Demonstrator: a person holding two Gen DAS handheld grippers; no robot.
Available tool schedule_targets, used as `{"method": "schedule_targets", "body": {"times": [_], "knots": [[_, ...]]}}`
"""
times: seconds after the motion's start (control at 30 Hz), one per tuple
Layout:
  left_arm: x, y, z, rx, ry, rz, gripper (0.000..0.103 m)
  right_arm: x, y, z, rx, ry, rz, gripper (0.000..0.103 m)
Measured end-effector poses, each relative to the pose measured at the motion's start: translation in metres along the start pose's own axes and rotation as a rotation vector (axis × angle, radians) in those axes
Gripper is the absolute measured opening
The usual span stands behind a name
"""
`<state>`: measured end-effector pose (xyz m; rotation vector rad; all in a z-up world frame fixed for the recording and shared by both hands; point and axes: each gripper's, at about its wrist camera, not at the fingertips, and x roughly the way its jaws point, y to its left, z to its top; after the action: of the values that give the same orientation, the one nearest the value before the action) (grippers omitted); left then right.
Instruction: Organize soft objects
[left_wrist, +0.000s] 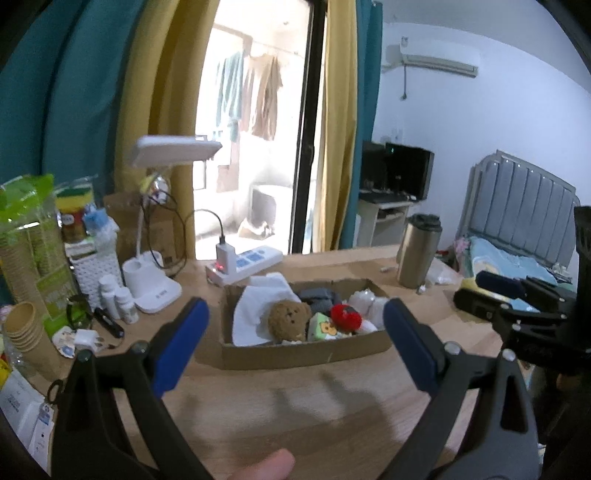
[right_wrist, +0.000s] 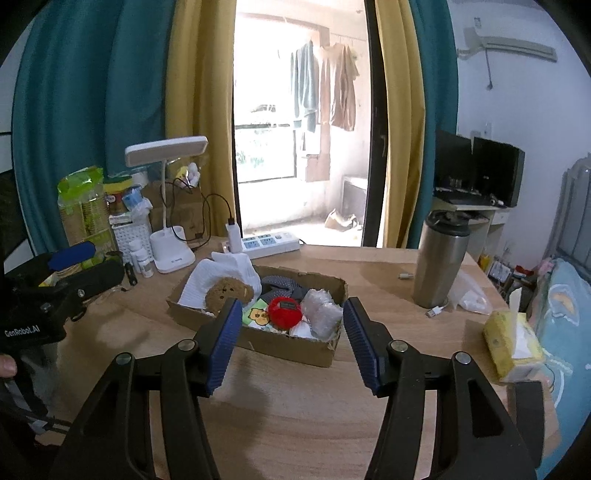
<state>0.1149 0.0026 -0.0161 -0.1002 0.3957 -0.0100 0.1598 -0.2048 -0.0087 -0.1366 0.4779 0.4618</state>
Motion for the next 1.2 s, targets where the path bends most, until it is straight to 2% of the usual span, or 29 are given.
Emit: {"method": "schedule_targets", "body": {"times": [0.13, 0.7, 1.2], "knots": [[-0.019, -0.001, -0.001, 0.003, -0.04, 0.029, 0.097, -0.016, 0.006, -0.002, -0.01, -0.024, -0.002, 0.061], [-0.077, -0.004, -0.007, -0.02, -0.097, 0.006, 0.097, -0.067, 0.028, -0.012, -0.027, -0.1, -0.019, 0.066], [-0.096, -0.011, -0.008, 0.005, -0.134, 0.011, 0.097, -0.081, 0.03, -0.014, -0.025, -0.127, -0.027, 0.067]]}}
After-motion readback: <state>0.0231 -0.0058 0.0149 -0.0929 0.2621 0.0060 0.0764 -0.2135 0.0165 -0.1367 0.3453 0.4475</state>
